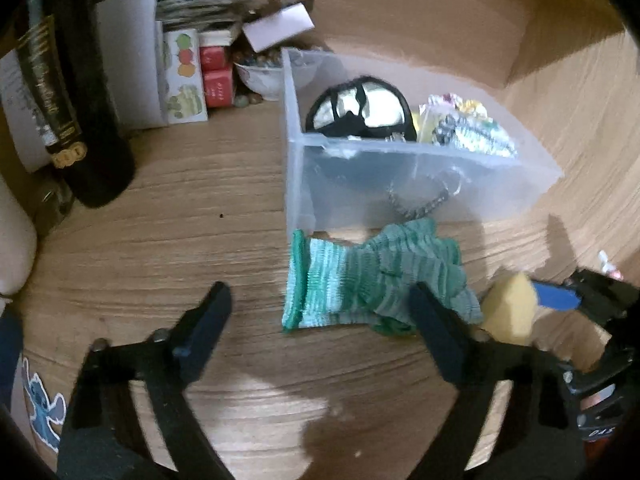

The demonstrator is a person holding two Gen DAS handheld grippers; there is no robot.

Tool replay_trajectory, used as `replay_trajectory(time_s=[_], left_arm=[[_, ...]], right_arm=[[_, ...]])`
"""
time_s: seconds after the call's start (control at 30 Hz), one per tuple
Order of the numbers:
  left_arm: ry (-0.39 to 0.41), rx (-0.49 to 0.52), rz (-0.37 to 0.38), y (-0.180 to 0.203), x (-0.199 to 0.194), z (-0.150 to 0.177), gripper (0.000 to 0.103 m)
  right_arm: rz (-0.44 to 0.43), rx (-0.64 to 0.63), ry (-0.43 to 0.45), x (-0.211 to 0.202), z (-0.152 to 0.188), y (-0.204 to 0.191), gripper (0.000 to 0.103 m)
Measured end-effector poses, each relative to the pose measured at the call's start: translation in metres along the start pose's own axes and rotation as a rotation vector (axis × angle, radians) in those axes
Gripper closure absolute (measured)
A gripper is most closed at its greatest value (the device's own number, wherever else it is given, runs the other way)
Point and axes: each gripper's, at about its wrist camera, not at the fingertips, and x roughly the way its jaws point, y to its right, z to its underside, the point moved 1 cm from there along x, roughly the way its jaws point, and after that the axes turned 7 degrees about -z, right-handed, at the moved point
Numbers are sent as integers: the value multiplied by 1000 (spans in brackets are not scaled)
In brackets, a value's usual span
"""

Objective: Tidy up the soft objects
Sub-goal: 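Grasp the yellow sponge with the right gripper while the left grasps the green sock, then place the sponge and green sock into the clear box and release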

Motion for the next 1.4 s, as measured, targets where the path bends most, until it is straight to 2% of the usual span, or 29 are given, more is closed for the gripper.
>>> replay_trajectory(time_s=[0.13,0.17,0.23,0.27,0.33,0.47,0.63,1.03,1.23,1.4], left_arm=[[-16,-20,35,0,5,0,38],[-16,-14,48,1,5,0,48],[-4,-4,55,4,3,0,60],[-1,7,65,6,3,0,75],[14,35,69,12,-1,1,85],[83,82,44,23,-18,2,88],[165,108,48,32,-46,-3,88],[369,33,76,29,-99,-42,88],[419,13,52,29,-95,-64,88],[397,1,38,32,-74,-72,88]], right_arm=[[33,-24,30,-4,5,2,54],[38,-22,36,-4,5,3,54],[63,-19,52,-9,3,6,57],[73,-18,57,-13,3,8,57],[82,-4,79,-20,0,14,58],[113,12,124,-34,-7,22,59],[137,30,179,-54,-16,31,59],[211,22,324,-97,-53,38,59],[256,9,371,-106,-70,42,59],[267,26,351,-91,-78,50,59]])
